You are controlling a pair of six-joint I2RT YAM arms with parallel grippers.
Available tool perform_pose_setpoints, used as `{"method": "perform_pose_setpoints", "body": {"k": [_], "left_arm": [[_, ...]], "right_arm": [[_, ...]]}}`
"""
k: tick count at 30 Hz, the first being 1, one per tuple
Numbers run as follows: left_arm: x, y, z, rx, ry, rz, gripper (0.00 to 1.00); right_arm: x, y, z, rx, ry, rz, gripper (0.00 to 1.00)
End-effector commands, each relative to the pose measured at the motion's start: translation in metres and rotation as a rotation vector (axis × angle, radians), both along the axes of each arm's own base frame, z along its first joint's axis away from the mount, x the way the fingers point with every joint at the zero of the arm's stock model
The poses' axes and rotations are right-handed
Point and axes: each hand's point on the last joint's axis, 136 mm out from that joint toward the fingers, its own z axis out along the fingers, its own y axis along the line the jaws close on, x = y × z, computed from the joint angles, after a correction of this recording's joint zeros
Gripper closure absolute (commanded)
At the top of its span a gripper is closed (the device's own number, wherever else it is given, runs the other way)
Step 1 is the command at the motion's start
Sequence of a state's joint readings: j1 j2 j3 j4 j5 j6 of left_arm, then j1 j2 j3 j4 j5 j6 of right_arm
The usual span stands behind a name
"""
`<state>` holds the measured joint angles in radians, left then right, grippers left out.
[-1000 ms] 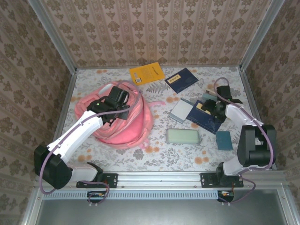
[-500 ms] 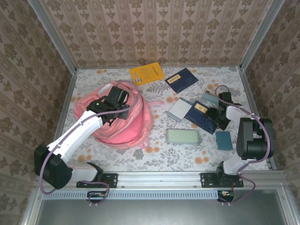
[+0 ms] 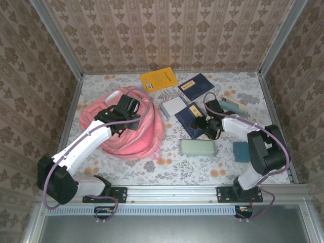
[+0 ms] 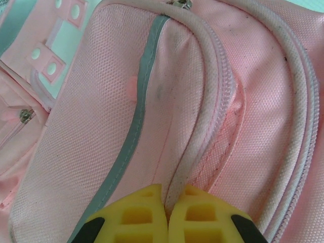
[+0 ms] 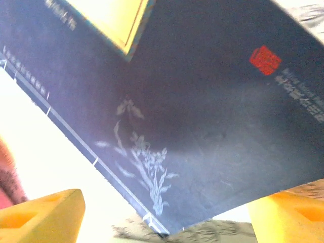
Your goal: Pack books, pencil case, and school supplies into a backpack
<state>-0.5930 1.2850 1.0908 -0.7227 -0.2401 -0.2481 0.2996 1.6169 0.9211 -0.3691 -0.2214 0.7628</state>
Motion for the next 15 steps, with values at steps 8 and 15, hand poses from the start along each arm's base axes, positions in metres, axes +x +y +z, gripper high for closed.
{"method": "perform_pose_setpoints", "body": {"k": [8, 15], "left_arm": [[-0.001, 0.01, 0.0, -0.006, -0.002, 0.063, 1.0], [-0.001, 0.002, 0.018, -0.057, -0.015, 0.063, 0.58]], "right_arm": [[-0.003, -0.033, 0.029, -0.274, -0.039, 0.122, 0.16], [0.031, -0.055, 0.041, -0.325, -0.108, 0.166, 0.16]]}}
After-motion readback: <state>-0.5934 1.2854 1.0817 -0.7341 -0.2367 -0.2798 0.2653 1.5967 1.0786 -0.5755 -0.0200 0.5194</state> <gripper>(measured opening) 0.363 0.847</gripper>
